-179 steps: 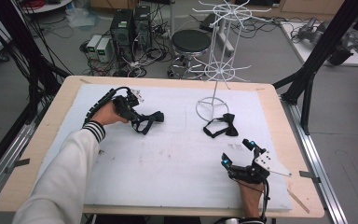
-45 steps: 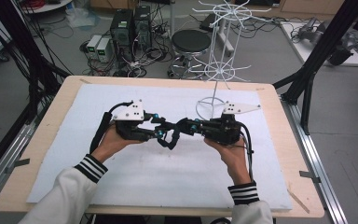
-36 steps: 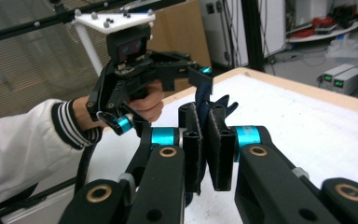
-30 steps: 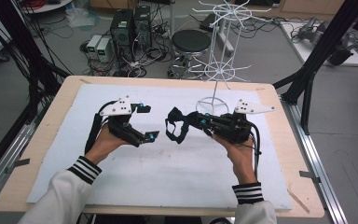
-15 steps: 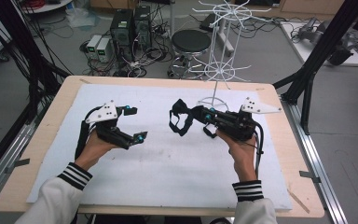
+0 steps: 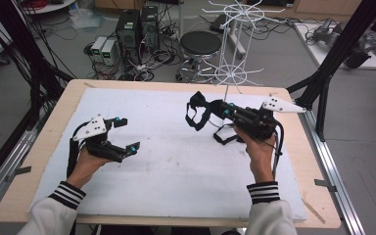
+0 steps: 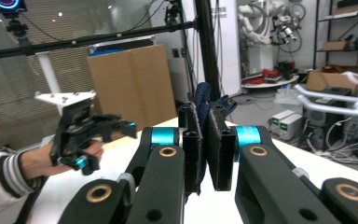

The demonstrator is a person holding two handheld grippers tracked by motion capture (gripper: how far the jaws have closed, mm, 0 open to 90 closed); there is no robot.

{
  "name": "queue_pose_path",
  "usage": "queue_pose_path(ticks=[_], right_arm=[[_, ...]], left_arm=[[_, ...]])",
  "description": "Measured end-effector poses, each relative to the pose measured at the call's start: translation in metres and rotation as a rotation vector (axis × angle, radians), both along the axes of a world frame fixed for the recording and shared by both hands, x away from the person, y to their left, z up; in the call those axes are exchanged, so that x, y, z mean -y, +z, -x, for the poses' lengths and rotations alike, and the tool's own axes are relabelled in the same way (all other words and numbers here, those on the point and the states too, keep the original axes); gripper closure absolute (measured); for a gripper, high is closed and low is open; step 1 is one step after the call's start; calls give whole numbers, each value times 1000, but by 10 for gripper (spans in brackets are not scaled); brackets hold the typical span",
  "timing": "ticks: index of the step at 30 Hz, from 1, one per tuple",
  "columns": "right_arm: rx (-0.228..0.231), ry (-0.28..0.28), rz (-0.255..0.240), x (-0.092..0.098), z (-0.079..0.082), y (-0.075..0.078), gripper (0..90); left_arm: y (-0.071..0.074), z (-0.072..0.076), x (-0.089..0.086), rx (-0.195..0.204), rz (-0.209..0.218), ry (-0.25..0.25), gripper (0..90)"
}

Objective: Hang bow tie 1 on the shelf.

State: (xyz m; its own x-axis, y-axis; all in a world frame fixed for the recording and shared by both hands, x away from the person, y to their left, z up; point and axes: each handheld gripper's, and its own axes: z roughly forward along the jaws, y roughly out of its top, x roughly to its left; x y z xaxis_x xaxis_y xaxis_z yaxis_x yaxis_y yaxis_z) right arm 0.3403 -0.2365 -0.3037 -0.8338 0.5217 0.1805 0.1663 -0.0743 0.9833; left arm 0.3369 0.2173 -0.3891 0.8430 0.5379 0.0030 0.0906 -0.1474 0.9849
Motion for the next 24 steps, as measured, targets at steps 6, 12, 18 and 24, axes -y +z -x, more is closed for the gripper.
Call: queue_pose_path(ticks=[6,12,18,24], right_arm=[[11,-28,-2,5,-10,9,860],[17,-50,-20,7,-19,12,860],[29,-82,-24,9,-27,17,860],[30,-107,-24,13,-35,17,860]], left_arm=[[-11,6,-14,11,18,37,18],[-23,12,-26,8,52,66,18],[-31,19,-35,47,59,105,18],[-35,21,-41,64,81,137,18]])
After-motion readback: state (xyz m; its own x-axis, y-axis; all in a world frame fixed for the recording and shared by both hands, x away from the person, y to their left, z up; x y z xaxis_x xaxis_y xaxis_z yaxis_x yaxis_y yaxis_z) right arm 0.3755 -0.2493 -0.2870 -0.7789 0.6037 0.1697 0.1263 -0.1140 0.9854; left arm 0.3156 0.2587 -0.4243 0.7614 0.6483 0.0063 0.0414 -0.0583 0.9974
